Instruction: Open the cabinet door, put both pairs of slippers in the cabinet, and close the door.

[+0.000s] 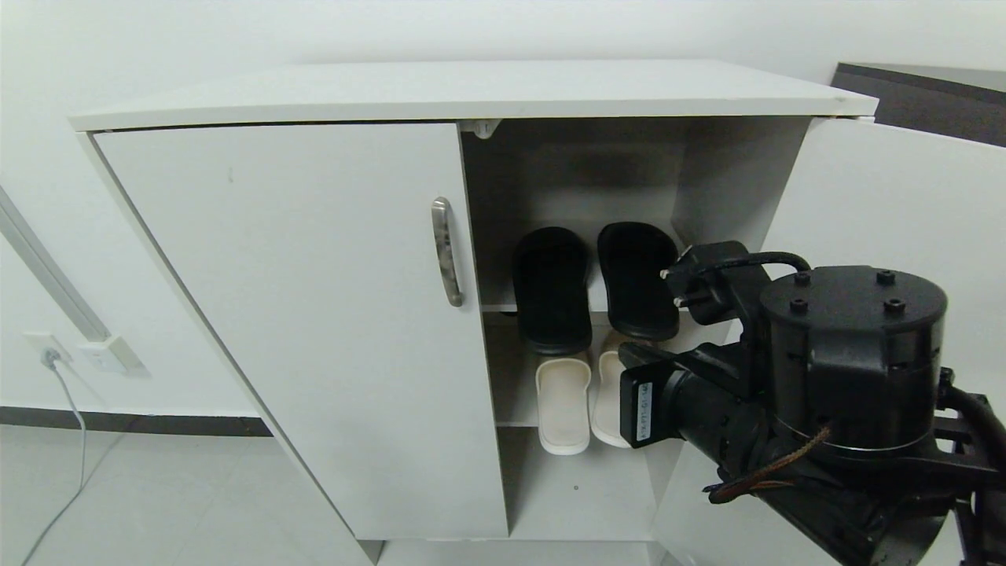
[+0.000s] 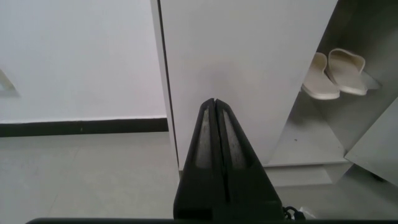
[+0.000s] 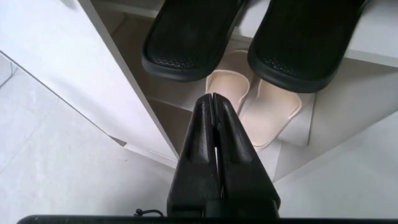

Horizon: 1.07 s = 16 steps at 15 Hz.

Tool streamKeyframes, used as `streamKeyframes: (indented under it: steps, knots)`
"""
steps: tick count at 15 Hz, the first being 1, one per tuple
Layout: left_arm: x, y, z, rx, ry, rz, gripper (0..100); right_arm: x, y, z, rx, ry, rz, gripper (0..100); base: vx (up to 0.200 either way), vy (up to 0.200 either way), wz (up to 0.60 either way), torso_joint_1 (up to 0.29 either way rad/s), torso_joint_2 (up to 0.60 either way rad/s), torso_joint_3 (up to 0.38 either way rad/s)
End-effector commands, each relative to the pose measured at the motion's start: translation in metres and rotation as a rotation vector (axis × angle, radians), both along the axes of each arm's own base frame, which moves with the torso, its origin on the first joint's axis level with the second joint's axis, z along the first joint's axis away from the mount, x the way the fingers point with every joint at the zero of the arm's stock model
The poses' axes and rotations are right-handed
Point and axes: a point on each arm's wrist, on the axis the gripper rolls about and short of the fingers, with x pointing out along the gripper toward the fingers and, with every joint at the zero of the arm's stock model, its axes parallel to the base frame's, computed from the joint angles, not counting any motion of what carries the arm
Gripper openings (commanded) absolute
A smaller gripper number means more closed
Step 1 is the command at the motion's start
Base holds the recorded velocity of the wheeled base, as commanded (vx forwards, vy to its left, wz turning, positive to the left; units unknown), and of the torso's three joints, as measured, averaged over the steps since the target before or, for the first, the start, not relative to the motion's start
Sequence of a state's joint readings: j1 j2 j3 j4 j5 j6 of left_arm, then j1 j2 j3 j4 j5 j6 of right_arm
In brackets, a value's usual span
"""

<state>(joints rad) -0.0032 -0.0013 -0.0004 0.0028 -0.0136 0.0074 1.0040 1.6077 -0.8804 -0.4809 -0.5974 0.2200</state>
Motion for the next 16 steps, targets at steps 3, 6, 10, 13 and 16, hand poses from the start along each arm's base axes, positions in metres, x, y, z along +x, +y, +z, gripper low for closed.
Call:
streamKeyframes:
  steps: [3, 6, 10, 13, 16]
  knots:
    - [0.0, 0.0, 0.0, -0.001, 0.002, 0.001, 0, 0.0, 0.003, -0.004, -0.012, 0.005, 0.0, 0, -0.067, 0.0, 0.0, 0.001, 0.0, -0.001]
    - [0.0, 0.0, 0.0, -0.001, 0.002, 0.0, 0, 0.0, 0.003, -0.006, -0.017, 0.009, 0.0, 0, -0.2, 0.0, 0.0, 0.01, 0.0, 0.001]
    - [0.0, 0.0, 0.0, -0.001, 0.002, 0.001, 0, -0.001, 0.002, -0.009, -0.026, 0.014, 0.0, 0, -0.2, 0.0, 0.0, -0.002, 0.0, 0.005]
    - [0.0, 0.0, 0.0, -0.001, 0.002, 0.0, 0, -0.001, 0.001, -0.012, -0.039, 0.022, 0.001, 0, -0.2, 0.0, 0.0, 0.001, 0.0, -0.001]
    - [0.0, 0.0, 0.0, -0.001, 0.002, 0.0, 0, 0.002, 0.002, -0.019, -0.054, 0.035, -0.005, 0, -0.2, 0.0, 0.0, -0.001, 0.0, 0.004]
